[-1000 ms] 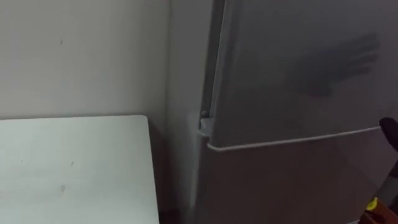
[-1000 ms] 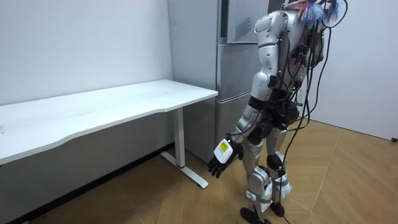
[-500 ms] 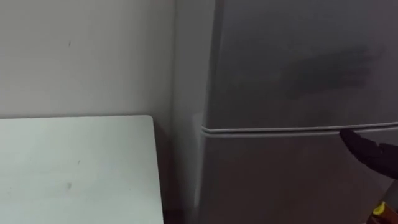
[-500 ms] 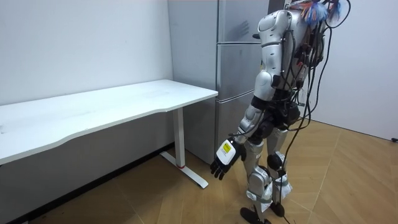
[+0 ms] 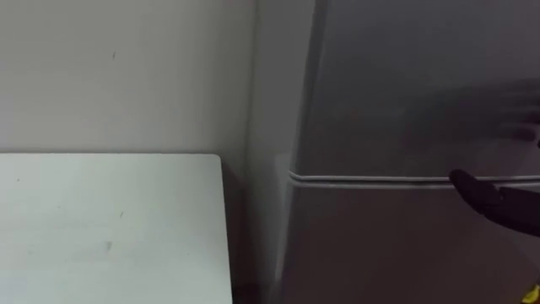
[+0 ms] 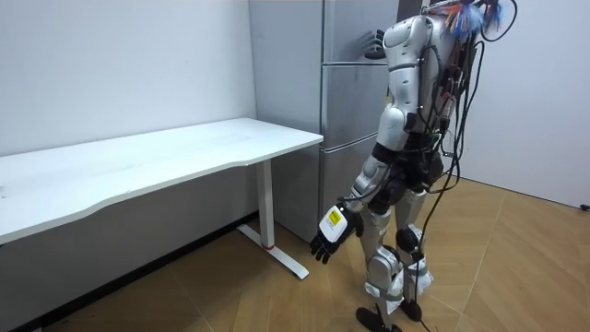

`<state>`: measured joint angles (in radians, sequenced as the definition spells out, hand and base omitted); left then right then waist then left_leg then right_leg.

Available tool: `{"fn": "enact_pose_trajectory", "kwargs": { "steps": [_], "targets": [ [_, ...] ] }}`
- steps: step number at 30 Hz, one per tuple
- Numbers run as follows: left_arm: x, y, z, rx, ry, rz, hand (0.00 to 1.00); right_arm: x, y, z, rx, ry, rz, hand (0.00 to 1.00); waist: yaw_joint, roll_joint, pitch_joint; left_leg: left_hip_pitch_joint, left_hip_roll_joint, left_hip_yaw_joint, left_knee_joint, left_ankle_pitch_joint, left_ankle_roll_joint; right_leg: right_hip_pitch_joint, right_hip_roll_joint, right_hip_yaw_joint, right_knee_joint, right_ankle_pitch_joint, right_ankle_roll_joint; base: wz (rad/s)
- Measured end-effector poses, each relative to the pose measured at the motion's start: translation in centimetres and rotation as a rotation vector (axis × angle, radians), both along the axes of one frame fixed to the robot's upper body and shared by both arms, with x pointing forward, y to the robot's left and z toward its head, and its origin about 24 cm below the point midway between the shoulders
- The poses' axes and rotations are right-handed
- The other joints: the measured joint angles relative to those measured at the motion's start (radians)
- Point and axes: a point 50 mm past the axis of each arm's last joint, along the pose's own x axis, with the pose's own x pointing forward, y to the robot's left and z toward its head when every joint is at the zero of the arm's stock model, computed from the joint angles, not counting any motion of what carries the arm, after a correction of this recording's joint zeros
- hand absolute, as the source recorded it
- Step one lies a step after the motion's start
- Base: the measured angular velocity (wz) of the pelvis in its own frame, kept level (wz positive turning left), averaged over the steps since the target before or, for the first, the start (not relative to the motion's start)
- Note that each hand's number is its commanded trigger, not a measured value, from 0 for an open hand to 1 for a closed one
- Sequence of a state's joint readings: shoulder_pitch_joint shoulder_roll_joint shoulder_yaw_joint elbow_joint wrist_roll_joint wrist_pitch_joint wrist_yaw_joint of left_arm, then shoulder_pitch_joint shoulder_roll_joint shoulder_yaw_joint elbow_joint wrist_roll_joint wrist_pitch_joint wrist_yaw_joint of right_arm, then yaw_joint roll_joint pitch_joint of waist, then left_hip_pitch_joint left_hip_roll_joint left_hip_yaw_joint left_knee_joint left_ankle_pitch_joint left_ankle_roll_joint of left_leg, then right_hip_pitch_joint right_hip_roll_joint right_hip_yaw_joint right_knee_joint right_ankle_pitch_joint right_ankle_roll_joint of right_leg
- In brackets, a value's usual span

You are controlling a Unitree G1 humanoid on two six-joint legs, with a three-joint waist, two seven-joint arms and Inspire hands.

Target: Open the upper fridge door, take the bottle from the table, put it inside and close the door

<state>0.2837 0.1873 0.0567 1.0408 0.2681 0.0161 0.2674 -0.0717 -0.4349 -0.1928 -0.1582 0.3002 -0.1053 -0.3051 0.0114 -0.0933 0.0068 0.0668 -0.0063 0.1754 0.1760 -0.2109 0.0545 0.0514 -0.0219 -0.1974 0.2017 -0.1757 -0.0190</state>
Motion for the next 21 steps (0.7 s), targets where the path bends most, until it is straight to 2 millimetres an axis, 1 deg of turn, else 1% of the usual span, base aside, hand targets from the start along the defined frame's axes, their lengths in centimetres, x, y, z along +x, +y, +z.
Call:
{"fn": "enact_pose_trajectory", "kwargs": {
  "steps": [3,8,12,19,20,21],
  "targets": [
    [-0.3,0.0,0.0,-0.003,0.009,0.0,0.0,0.4,0.0,-0.2,0.007,0.005,-0.009,0.0,-0.001,0.0,0.0001,-0.003,-0.001,-0.009,0.009,0.0,0.0,-0.001,-0.001,-0.005,-0.009,0.001,0.0,0.07],
    [-0.8,0.0,0.0,-0.004,0.019,0.003,0.0,0.3,-0.1,-0.3,0.02,0.003,-0.036,0.0,0.002,-0.001,-0.0006,-0.01,-0.004,-0.024,0.016,0.0,0.001,0.0,-0.001,-0.009,-0.015,0.003,0.003,0.07],
    [-1.0,0.0,0.0,-0.009,0.025,0.008,0.0,0.4,-0.4,-0.6,0.03,0.003,-0.041,0.0,-0.003,0.002,-0.0018,-0.006,-0.004,-0.023,0.015,0.0,0.002,0.004,-0.002,-0.012,-0.016,0.007,0.003,0.0],
    [-1.0,0.0,0.0,-0.019,0.013,0.042,0.0,0.5,-1.4,-2.1,0.05,0.066,-0.098,0.0,-0.007,0.001,-0.0032,-0.003,-0.004,-0.023,0.013,0.0,0.002,0.016,-0.005,-0.024,-0.016,0.008,0.003,0.0],
    [-1.0,0.0,0.0,-0.017,0.012,0.049,0.0,0.4,-1.8,-2.6,0.056,0.087,-0.116,0.0,-0.008,-0.003,-0.0067,-0.001,-0.004,-0.023,0.012,0.0,0.002,0.014,-0.005,-0.025,-0.018,0.008,0.003,0.05],
    [-1.1,0.1,0.0,-0.015,0.009,0.059,0.0,0.2,-2.0,-2.9,0.059,0.098,-0.128,0.0,-0.008,-0.002,-0.0076,-0.001,-0.003,-0.023,0.012,0.0,0.002,0.015,-0.005,-0.026,-0.019,0.008,0.003,0.06]
  ]
}}
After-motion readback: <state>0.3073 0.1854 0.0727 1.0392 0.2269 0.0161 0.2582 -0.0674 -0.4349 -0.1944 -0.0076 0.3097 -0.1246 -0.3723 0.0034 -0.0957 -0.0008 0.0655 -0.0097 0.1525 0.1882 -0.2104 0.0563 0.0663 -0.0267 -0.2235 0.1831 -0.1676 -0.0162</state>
